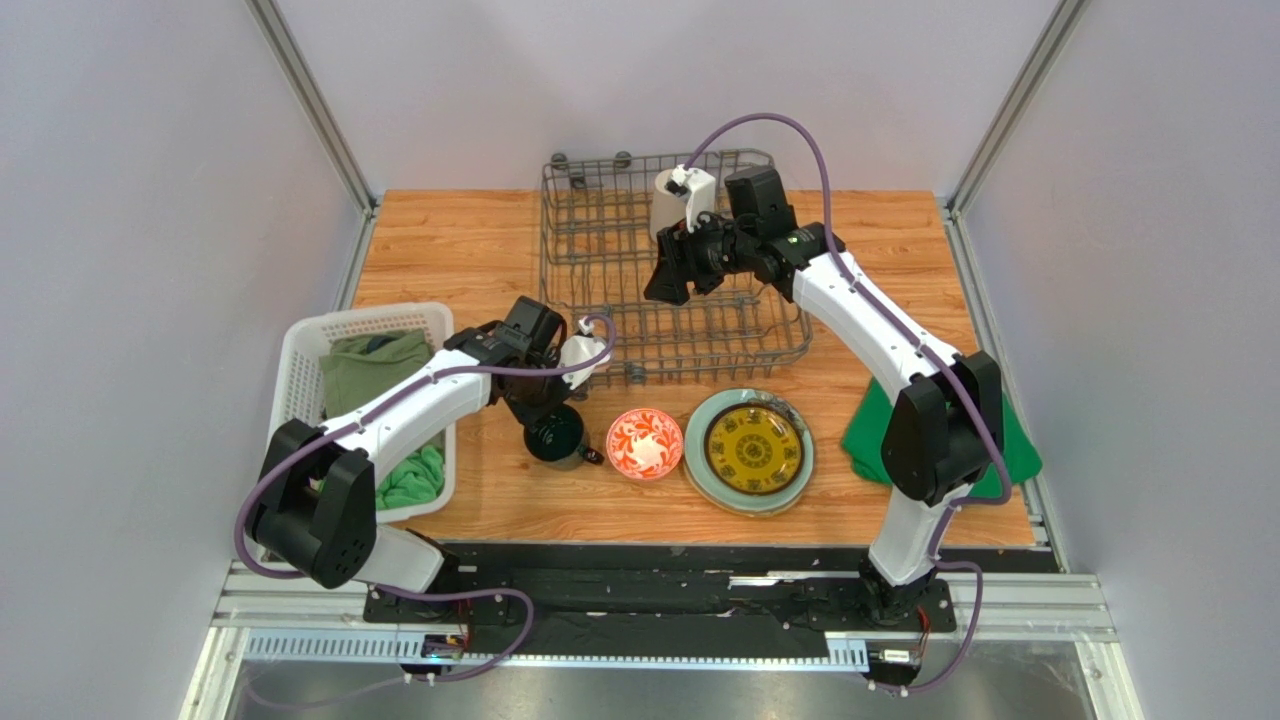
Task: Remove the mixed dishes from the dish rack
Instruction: Place the cup at the center of the board.
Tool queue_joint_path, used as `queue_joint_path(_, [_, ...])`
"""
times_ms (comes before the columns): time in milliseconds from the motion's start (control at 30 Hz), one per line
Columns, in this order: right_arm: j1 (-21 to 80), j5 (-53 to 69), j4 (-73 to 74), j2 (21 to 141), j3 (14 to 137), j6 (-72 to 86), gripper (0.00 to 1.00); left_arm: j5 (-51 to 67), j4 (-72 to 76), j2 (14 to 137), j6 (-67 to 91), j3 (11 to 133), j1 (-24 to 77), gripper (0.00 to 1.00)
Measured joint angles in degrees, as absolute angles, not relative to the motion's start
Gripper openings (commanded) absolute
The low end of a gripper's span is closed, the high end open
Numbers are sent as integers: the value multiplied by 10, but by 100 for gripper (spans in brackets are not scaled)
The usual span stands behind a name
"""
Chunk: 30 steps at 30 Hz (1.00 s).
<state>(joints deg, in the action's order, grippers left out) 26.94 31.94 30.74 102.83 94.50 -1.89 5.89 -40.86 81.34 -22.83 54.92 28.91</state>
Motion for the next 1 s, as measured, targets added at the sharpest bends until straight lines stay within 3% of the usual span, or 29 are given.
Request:
queue_joint_path(433, [269, 315, 311, 1030, 945, -24, 62, 61, -415, 813, -229, 549, 290, 23])
queue_joint_path(667, [269, 315, 311, 1031, 945, -25, 62, 62, -416, 812, -229, 554, 290, 38])
queue_joint_path(1000, [270, 307, 317, 1040, 945, -29, 62, 62, -419, 801, -230, 559, 292, 48])
